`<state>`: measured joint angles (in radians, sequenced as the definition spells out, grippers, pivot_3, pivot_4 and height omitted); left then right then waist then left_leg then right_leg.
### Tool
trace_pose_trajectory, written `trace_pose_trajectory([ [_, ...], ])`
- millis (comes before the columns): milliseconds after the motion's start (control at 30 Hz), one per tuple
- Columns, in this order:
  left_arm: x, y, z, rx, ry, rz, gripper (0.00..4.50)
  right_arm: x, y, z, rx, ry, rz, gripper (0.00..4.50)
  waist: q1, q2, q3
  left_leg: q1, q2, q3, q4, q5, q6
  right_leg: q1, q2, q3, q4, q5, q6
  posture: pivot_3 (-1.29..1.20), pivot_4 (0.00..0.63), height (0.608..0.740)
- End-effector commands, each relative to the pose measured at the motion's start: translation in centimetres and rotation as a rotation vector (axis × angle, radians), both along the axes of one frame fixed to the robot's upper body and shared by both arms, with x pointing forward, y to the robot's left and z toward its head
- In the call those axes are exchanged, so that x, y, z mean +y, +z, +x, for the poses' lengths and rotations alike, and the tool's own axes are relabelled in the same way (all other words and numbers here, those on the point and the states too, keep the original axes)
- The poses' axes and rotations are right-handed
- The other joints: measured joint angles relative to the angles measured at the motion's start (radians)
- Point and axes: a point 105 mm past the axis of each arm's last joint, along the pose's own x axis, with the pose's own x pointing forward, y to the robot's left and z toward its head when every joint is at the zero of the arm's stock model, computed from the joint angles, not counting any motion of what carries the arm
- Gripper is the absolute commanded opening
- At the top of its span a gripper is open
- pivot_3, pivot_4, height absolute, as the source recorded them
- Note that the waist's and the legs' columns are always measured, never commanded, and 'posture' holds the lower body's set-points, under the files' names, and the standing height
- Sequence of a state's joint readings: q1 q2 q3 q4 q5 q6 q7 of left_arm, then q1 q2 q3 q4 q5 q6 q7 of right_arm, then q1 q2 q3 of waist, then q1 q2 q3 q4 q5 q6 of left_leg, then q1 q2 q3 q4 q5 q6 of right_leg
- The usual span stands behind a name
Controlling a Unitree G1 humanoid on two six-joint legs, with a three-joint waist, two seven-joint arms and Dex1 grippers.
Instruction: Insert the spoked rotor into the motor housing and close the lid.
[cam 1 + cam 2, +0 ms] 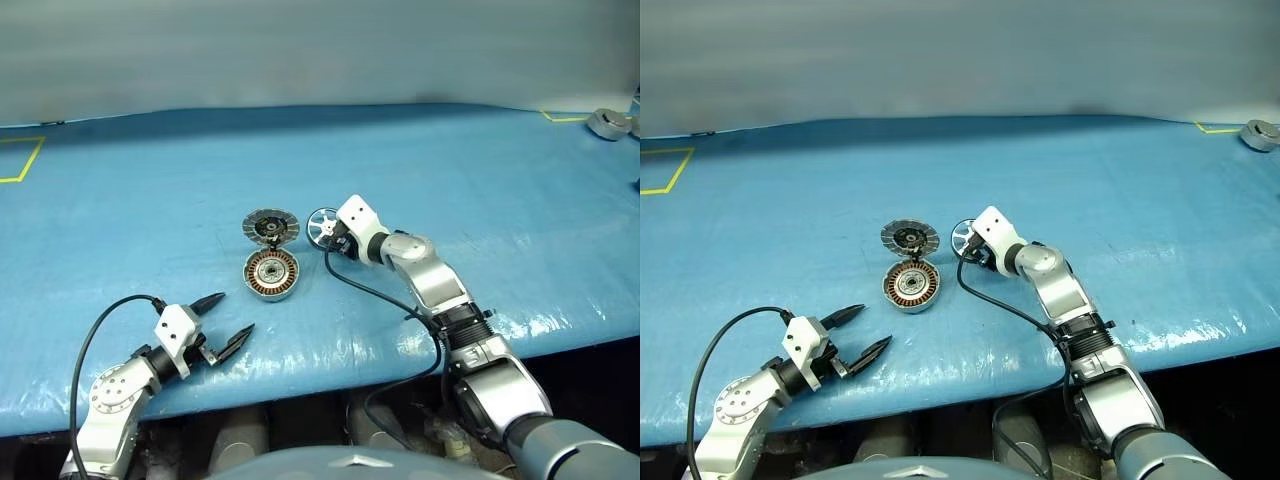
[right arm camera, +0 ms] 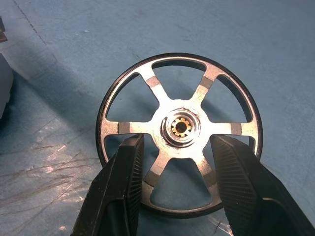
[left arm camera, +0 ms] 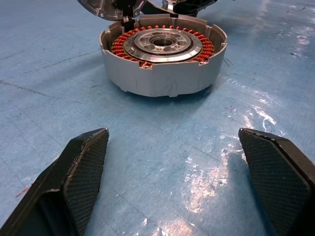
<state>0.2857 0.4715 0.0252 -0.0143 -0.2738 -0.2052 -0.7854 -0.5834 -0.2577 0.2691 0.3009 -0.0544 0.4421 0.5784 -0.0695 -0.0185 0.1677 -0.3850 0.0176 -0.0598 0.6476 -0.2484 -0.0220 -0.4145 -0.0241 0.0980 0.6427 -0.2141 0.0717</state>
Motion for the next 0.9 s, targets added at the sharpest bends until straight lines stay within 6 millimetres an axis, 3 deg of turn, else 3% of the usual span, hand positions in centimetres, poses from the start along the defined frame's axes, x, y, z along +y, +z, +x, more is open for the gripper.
trace_pose_trajectory([
  [33, -0.3, 0.9, 0.1, -0.047, -0.011, 0.011, 4.50, 0.0, -1.3, -0.2, 0.043, 0.013, -0.017, 1.85, -0.001, 0.000, 0.000, 0.001, 0.000, 0.000, 0.000, 0.000, 0.000, 0.001, 0.000, 0.000, 0.000, 0.000, 0.000, 0.00, 0.150, 0.740],
  [133, -0.3, 0.9, 0.1, -0.047, -0.009, 0.014, 4.50, -0.1, -0.9, -0.3, 0.028, 0.008, 0.003, 1.29, -0.004, -0.001, -0.001, 0.003, 0.001, 0.000, 0.000, 0.000, 0.000, 0.003, 0.001, 0.000, 0.000, -0.001, 0.000, 0.00, 0.150, 0.740],
  [267, -0.3, 0.9, 0.1, -0.047, -0.012, 0.014, 4.50, -0.5, 0.6, -0.5, -0.027, -0.011, 0.048, 0.97, -0.007, -0.001, -0.001, 0.004, 0.001, 0.001, 0.001, 0.000, 0.000, 0.004, 0.001, 0.000, 0.001, 0.000, 0.000, 0.00, 0.150, 0.740],
  [600, -0.4, 0.9, 0.5, -0.050, -0.023, 0.014, 4.50, -2.5, 3.5, -2.8, -0.102, -0.046, 0.117, 0.97, 0.000, 0.001, 0.000, 0.000, 0.001, 0.001, -0.001, 0.000, 0.000, -0.001, 0.001, 0.000, 0.000, 0.000, -0.001, 0.00, 0.150, 0.740],
  [900, -0.6, 0.8, 0.7, -0.047, -0.032, 0.010, 4.50, -1.7, 4.7, -3.0, -0.176, 0.015, 0.063, 0.97, 0.000, 0.001, 0.001, 0.000, 0.001, 0.001, 0.000, 0.000, 0.000, -0.001, 0.001, 0.000, 0.000, -0.001, -0.001, 0.00, 0.150, 0.740],
])
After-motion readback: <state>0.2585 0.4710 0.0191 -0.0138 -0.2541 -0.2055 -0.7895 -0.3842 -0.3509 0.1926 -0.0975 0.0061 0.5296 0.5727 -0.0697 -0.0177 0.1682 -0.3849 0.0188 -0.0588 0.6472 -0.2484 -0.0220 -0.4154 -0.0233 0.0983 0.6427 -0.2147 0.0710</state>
